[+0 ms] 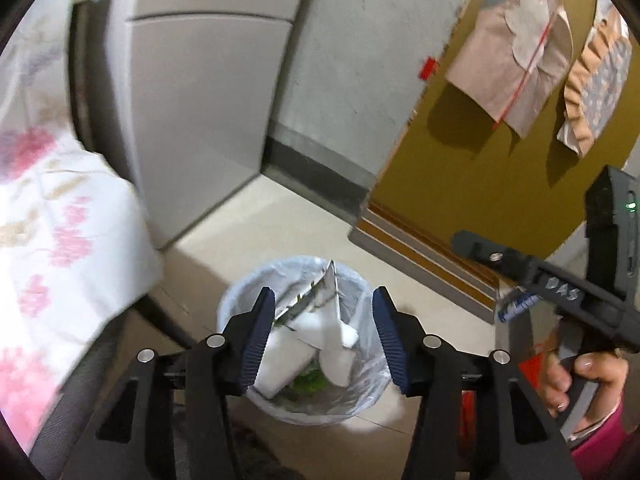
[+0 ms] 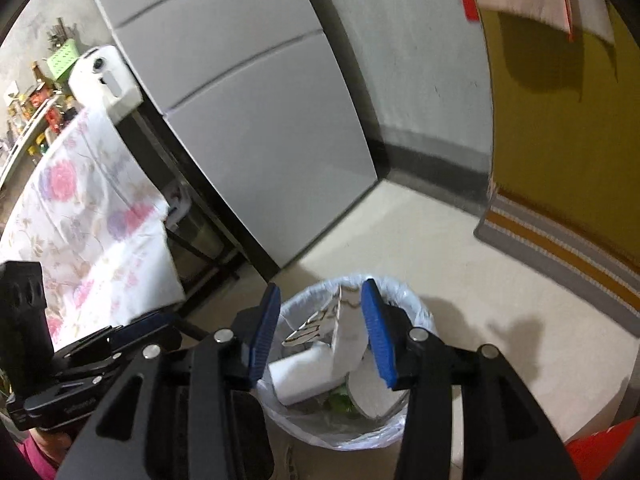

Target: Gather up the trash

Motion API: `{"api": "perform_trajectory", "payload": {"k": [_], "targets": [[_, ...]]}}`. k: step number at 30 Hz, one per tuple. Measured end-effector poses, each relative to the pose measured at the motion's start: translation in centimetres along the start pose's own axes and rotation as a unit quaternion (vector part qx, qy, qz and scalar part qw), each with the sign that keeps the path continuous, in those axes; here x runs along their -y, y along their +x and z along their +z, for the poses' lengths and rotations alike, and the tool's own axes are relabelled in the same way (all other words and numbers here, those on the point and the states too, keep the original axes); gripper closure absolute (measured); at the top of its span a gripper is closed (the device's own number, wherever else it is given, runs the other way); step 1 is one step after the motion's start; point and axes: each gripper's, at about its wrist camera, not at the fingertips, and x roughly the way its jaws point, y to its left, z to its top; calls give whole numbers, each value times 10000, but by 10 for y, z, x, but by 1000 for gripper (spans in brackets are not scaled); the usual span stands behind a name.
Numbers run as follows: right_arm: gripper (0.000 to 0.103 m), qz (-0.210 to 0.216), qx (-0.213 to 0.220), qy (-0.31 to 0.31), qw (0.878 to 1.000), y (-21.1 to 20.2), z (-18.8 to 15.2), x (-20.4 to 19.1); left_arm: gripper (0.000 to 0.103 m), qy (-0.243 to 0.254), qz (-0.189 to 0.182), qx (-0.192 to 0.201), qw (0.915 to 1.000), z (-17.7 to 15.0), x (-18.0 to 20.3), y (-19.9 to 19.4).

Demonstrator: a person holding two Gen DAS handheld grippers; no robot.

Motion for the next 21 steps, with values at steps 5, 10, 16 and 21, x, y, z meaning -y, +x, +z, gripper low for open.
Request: {"api": "perform_trajectory", "payload": {"k": [5, 10, 16, 21], "targets": [[55, 6, -12, -275, 9996, -26, -1, -34, 40, -54, 668, 188, 9976, -6, -18, -41], [50, -228, -51, -707, 9972, -46, -17, -68, 39, -283, 1162, 145, 9927, -14, -34, -77], [24, -348, 73, -1166, 9925, -71, -24, -98, 14, -405, 1497, 220, 9876, -20, -34, -111], [6, -353, 163, -1346, 9901, -84, -25, -108, 14, -390, 1786, 191, 9830, -20, -29, -129]]}}
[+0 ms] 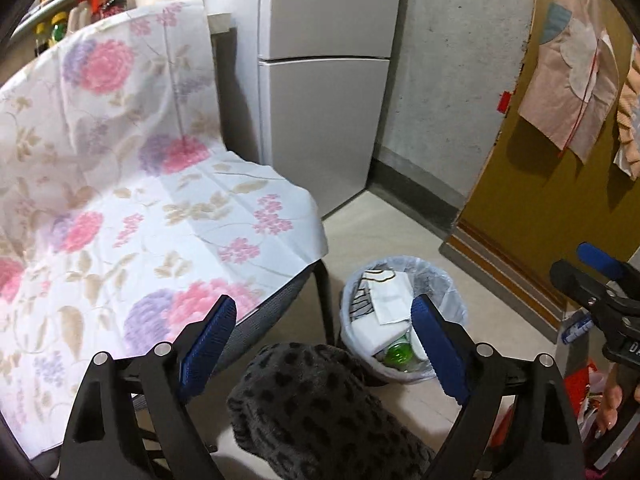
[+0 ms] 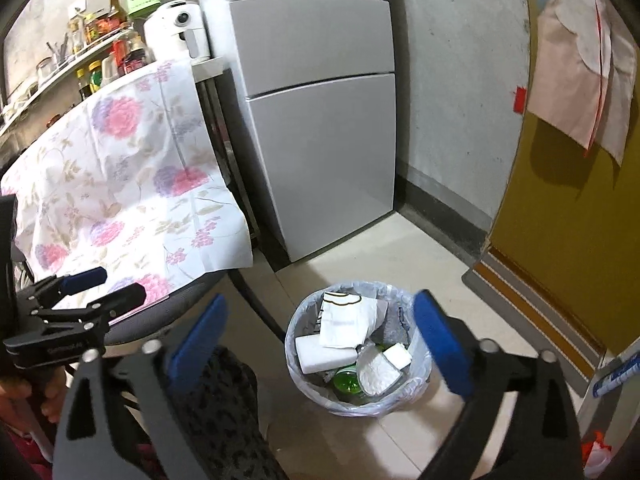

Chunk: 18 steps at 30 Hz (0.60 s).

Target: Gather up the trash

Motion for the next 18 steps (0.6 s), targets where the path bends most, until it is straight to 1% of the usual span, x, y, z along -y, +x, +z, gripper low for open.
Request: {"api": "perform_trajectory", "payload": {"k": [5, 7, 11, 18], "targets": [[6, -18, -3, -22, 10000, -11, 4, -1, 14, 44, 293, 4, 9996, 1, -2, -14], [6, 107, -66, -19, 9999, -13, 5, -1, 14, 65, 403, -4, 9992, 2, -1, -19], [6, 307, -169, 15, 9994, -15, 6, -1, 14, -45, 500, -104, 9987, 0, -6, -23], [6, 227, -254, -32, 9994, -13, 4, -1, 14, -84, 639, -128, 9978, -5, -10, -28]]}}
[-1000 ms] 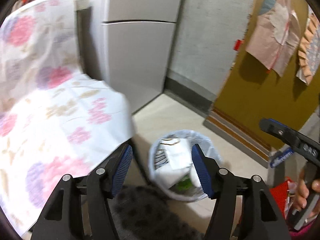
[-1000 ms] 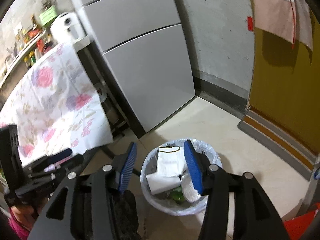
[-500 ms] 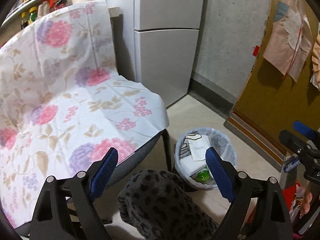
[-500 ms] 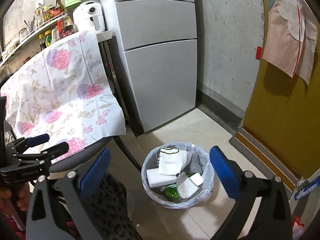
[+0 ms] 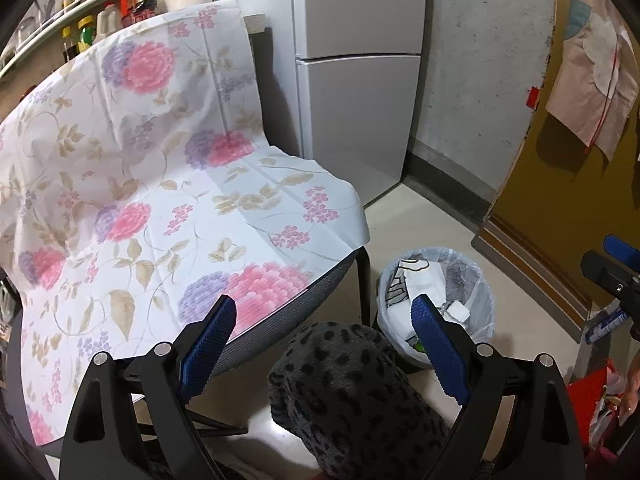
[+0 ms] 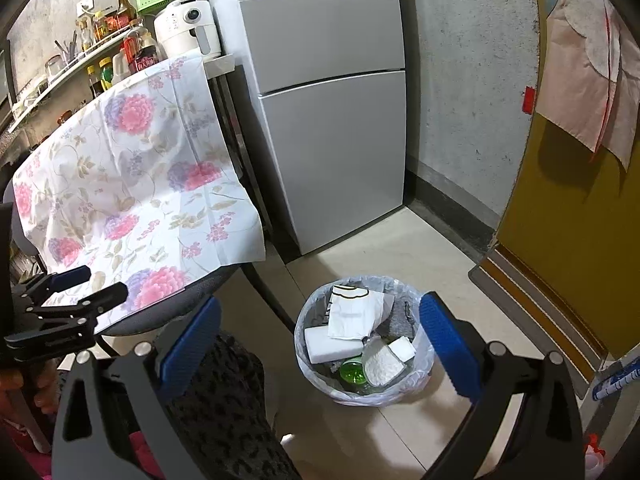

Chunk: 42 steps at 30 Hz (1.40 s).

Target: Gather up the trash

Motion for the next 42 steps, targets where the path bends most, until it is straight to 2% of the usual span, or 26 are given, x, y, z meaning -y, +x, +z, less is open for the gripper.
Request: {"api": "perform_trajectory", "payload": {"k": [42], "targets": [[6, 83, -58, -84, 9999, 6, 1, -6, 14, -158, 97, 42, 9998, -3, -10, -8]]}}
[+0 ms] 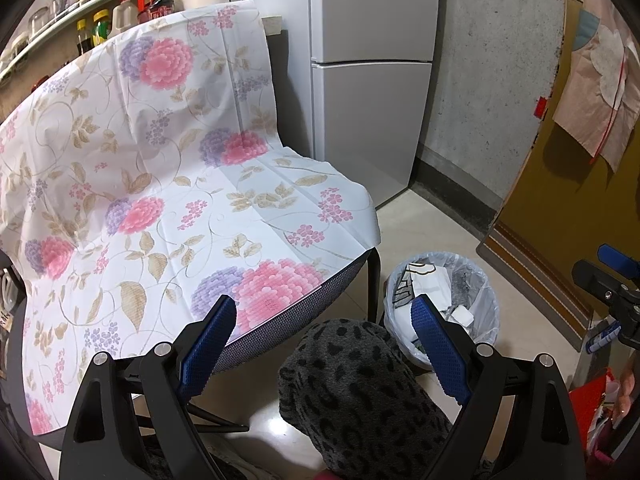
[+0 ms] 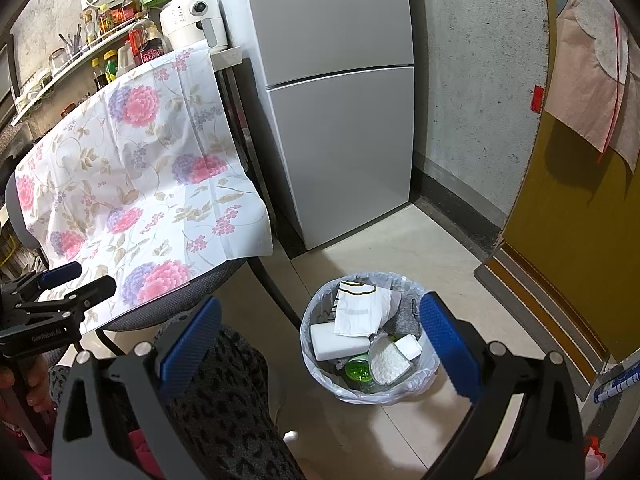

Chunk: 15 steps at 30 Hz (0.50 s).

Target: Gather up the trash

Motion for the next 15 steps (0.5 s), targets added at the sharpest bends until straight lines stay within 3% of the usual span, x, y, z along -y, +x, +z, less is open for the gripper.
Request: {"api": "perform_trajectory", "payload": {"k": [15], "targets": [[6, 0, 3, -1, 10000, -1, 2, -3, 14, 5, 4, 5, 10000, -1, 0, 0]]}}
